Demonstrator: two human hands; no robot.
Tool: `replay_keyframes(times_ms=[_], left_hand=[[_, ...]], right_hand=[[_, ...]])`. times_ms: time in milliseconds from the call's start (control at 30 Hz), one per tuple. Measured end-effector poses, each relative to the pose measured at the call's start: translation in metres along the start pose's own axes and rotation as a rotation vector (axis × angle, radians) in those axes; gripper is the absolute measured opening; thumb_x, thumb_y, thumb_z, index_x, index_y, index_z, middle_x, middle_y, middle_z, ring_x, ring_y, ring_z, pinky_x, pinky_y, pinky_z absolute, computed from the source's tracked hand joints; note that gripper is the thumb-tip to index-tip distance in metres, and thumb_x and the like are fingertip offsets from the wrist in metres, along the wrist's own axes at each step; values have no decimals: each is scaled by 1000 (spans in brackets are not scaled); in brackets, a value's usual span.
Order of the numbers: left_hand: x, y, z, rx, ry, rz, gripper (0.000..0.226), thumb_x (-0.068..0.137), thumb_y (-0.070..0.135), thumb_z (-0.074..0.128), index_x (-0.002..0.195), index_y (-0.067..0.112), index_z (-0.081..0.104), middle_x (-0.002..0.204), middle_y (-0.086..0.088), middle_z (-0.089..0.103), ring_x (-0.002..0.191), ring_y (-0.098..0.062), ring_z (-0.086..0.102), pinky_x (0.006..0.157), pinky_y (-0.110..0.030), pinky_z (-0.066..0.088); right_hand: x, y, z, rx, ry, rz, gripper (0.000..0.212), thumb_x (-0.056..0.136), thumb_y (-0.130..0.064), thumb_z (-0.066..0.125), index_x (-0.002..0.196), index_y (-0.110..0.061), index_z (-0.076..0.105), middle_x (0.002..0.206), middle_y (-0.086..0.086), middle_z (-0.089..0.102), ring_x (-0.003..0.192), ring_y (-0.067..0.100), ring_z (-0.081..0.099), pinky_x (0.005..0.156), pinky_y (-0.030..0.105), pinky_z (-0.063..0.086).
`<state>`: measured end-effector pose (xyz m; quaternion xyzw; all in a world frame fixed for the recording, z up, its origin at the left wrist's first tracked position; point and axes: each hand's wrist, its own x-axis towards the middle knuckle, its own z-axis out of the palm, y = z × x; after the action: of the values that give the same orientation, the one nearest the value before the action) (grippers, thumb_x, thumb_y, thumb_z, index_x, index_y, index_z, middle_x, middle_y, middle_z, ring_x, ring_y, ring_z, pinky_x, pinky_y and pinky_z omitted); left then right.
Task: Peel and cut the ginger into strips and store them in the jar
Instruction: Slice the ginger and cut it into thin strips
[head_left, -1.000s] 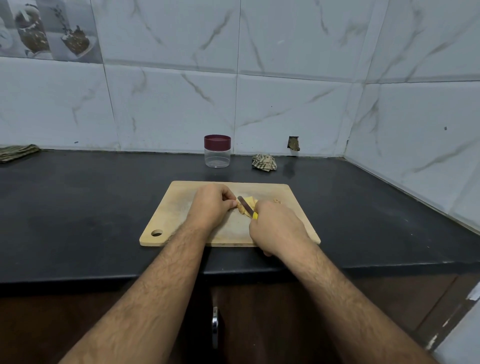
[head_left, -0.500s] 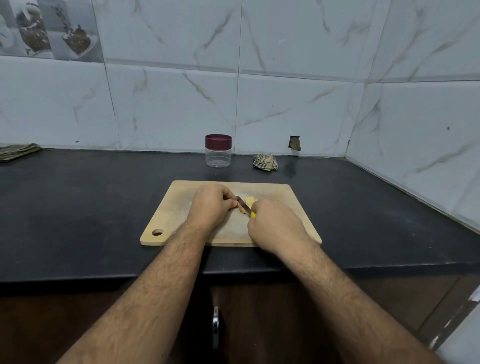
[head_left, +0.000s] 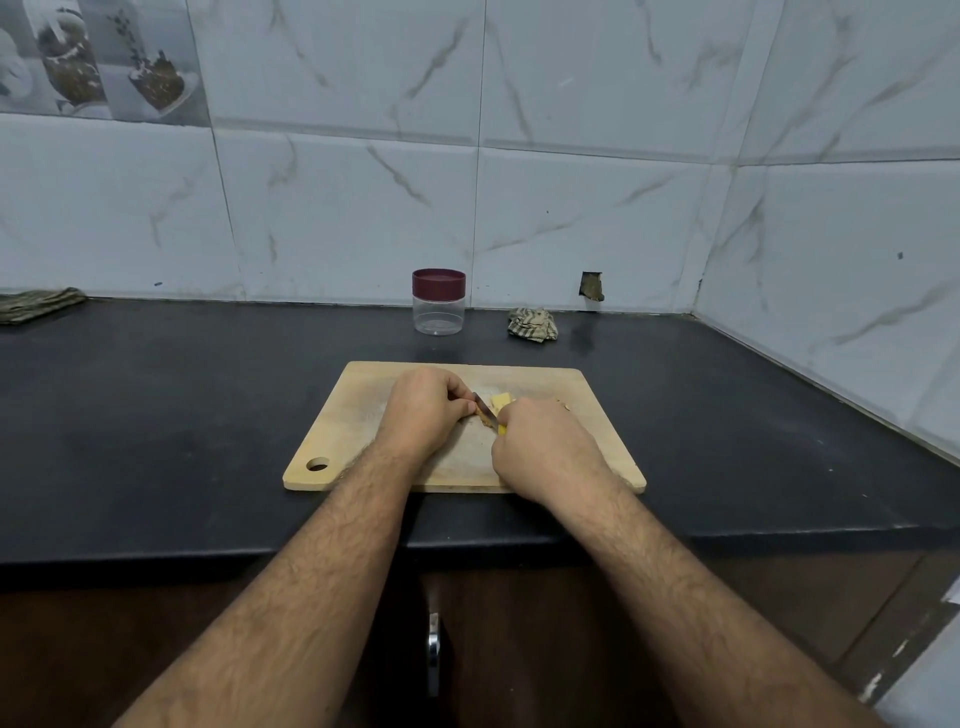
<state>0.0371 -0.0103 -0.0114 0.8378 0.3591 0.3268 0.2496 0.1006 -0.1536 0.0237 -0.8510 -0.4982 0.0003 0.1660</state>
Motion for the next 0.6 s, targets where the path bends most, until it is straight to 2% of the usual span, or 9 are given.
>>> replay_keyframes(times_ms=[133,267,400,600], left_hand=[[0,0,0,8,-2,8,5,84,18,76,79,19,76,86,9,73,85,-5,62,73,-19,44],[0,-1,0,18,0,5,7,84,17,75,78,20,75,84,8,73,84,-6,62,70,-18,43],[-1,0,0,23,4,1,5,84,17,75,80,19,76,83,9,72,80,-4,59,61,-7,35],[-2,2,-1,33,10,4,6,85,18,74,79,19,75,82,9,71,79,-3,58,60,-8,34]], right_hand=[[5,2,2,23,-23,-4,25,88,-9,45,105,-16,62,89,1,55,84,23,50,64,29,39],[11,2,4,26,-32,-14,11,88,-10,46,88,-17,54,73,-3,43,81,24,48,63,29,36],[14,3,4,41,-36,-13,13,88,-11,47,92,-17,58,72,-5,43,81,23,47,64,28,37],[13,2,5,71,-49,0,15,90,-11,47,95,-16,60,75,-3,44,79,23,49,63,28,38]])
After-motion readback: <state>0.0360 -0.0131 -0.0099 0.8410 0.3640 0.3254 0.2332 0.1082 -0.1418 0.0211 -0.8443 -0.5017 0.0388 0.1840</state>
